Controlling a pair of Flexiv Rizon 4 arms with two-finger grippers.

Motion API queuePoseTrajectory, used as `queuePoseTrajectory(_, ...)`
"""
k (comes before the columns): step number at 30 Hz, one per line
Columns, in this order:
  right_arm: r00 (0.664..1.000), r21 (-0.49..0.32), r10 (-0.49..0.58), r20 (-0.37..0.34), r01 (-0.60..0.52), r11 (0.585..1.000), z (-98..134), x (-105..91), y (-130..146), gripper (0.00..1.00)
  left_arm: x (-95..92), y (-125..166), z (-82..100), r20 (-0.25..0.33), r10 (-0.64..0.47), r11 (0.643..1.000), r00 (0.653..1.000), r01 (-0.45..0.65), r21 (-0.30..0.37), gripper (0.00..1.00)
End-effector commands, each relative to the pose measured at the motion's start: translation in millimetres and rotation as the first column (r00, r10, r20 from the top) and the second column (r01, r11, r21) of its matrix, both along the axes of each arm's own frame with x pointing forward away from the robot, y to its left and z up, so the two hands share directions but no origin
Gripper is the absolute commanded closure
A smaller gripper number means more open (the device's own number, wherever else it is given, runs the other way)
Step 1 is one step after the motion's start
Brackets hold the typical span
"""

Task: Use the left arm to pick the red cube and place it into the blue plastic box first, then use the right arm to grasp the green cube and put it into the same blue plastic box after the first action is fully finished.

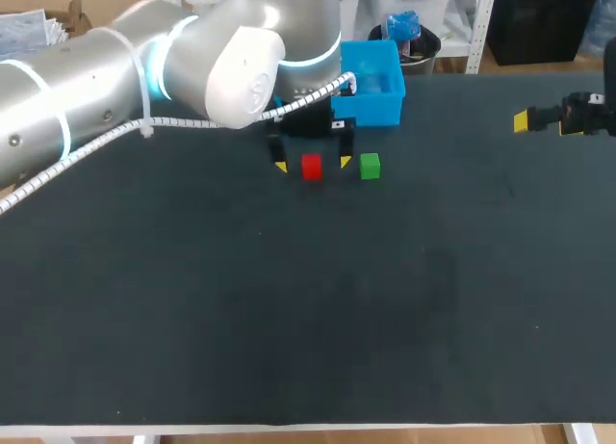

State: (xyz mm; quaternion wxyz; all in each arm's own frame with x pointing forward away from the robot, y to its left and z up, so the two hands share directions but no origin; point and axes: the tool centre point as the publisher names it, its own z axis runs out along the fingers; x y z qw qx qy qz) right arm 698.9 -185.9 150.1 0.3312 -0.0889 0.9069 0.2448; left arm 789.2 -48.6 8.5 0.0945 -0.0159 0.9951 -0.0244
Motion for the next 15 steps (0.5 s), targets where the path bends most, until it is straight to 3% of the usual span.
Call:
queuePoseTrajectory(1,1.000,-0.002,-0.001,-0.001,0.001,1.000,0.0,0.3,0.5,0.00,7.4,-3.0,-3.2,-0.014,-0.002,1.000,1.000,0.003,0.002,0.00)
queuePoseTrajectory(15,1.000,-0.002,-0.001,-0.001,0.001,1.000,0.0,0.3,0.5,0.00,14.1,4.4,-9.9,-0.017,0.005,1.000,1.000,-0.005,0.011,0.00)
